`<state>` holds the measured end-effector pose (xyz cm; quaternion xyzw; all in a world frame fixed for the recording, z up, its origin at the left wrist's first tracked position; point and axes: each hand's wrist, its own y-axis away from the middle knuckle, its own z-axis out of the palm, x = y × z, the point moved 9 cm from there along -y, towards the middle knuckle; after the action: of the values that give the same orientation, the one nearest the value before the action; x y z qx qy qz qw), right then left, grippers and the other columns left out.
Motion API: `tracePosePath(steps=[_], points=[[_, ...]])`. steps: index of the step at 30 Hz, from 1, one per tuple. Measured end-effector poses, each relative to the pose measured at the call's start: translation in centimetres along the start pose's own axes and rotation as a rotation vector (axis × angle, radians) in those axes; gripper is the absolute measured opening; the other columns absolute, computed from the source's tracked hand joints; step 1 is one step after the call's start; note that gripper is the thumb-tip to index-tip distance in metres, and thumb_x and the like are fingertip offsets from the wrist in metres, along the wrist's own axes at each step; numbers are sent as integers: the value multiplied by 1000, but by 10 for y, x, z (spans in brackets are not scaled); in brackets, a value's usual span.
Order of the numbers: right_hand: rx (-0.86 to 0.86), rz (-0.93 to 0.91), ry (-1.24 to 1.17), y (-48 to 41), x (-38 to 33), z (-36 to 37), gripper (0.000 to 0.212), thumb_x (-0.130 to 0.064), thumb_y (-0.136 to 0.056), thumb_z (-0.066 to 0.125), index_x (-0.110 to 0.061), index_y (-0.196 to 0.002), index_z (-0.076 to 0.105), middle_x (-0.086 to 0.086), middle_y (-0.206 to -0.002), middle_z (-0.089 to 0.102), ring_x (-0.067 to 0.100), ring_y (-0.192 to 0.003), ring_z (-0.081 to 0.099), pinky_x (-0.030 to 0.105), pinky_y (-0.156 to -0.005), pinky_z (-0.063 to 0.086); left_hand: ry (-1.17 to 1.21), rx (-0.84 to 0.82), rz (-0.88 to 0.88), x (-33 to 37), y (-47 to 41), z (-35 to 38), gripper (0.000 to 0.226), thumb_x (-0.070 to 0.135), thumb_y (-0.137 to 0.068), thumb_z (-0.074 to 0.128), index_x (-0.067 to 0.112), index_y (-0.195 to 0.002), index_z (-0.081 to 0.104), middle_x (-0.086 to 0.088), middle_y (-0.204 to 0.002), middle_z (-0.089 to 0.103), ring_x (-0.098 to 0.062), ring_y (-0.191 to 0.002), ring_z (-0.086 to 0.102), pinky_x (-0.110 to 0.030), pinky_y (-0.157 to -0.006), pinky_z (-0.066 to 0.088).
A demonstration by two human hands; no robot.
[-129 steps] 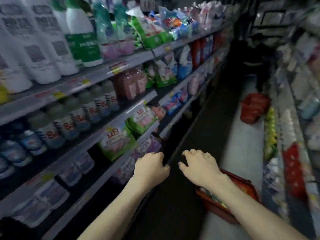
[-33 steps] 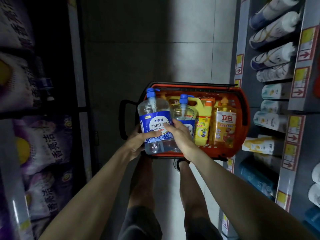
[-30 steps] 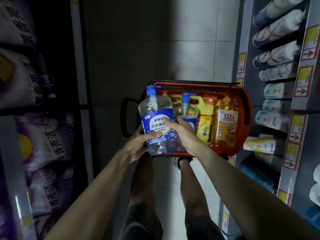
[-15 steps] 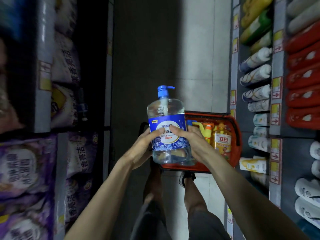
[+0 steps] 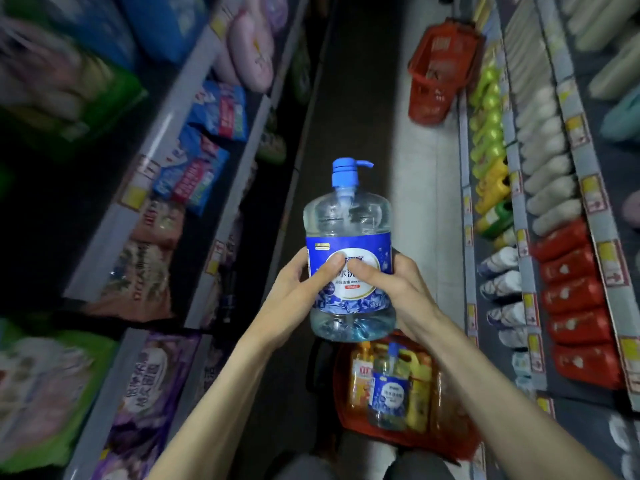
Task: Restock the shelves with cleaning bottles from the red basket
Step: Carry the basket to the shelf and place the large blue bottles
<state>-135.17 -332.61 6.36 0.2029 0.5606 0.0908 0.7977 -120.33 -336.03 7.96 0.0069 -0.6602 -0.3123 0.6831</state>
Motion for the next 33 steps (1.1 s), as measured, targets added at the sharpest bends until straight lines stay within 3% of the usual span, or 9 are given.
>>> tracePosePath(steps=[4, 9, 14, 16, 20, 23, 28, 32, 33], points=[[-93, -123, 74, 16, -72, 33, 48, -21, -80, 85, -4, -123, 70, 21, -112, 78, 42, -104, 76, 62, -98, 58, -43, 135, 183, 74, 34, -5, 49, 42, -96, 71, 15, -136, 62, -6, -129, 75, -27, -118, 74, -54, -106, 56], [-276, -251, 139, 52, -145, 65, 44, -16, -80, 88, -8, -120, 72, 20, -111, 78, 42, -103, 76, 65, -97, 57, -88, 263, 381, 141, 91, 6, 43, 36, -101, 63, 22, -142, 56, 2, -134, 72, -18, -121, 72, -40, -101, 59], [-459, -358, 205, 99, -194, 97, 47, -17, -81, 89, -6, -123, 70, 20, -114, 78, 41, -105, 76, 64, -99, 57, -24, 375, 512, 174, 154, 18, 46, 42, -101, 70, 24, -142, 57, -6, -140, 69, -30, -128, 67, -61, -109, 50], [-537, -390, 224, 121, -204, 113, 44, -16, -82, 88, -6, -122, 71, 20, -114, 78, 41, -105, 76, 64, -99, 57, -26, 428, 547, 180, 183, 20, 47, 41, -102, 68, 24, -144, 56, -7, -141, 68, -32, -131, 66, -62, -110, 49], [-688, -440, 261, 167, -206, 153, 42, -18, -85, 87, -6, -122, 72, 19, -116, 78, 41, -107, 76, 66, -100, 56, -45, 571, 615, 186, 255, 16, 43, 33, -102, 61, 22, -143, 56, -1, -136, 72, -24, -126, 69, -48, -105, 57], [-800, -506, 352, 209, -202, 195, 42, -23, -86, 86, -7, -122, 72, 12, -114, 80, 33, -107, 77, 59, -99, 58, -50, 682, 641, 179, 316, 7, 42, 31, -104, 60, 22, -144, 53, -5, -136, 72, -28, -125, 70, -53, -103, 57], [-1042, -556, 462, 293, -179, 276, 40, -31, -88, 82, -14, -123, 72, 4, -115, 80, 23, -107, 77, 53, -99, 59, -23, 941, 715, 157, 435, -14, 34, 30, -104, 59, 19, -136, 55, -9, -127, 75, -25, -112, 76, -36, -86, 63], [-1242, -541, 473, 372, -138, 338, 40, -30, -90, 79, -17, -127, 70, 3, -118, 79, 23, -110, 76, 52, -101, 59, -2, 1089, 759, 135, 536, -24, 21, 19, -107, 55, 35, -122, 55, 21, -100, 80, 3, -95, 76, -12, -74, 57], [-1286, -539, 472, 392, -125, 352, 40, -30, -91, 79, -17, -127, 70, 3, -119, 79, 23, -111, 76, 53, -101, 59, 1, 1126, 760, 127, 562, -27, 22, 19, -106, 56, 36, -120, 54, 22, -98, 80, 4, -93, 76, -11, -73, 57]])
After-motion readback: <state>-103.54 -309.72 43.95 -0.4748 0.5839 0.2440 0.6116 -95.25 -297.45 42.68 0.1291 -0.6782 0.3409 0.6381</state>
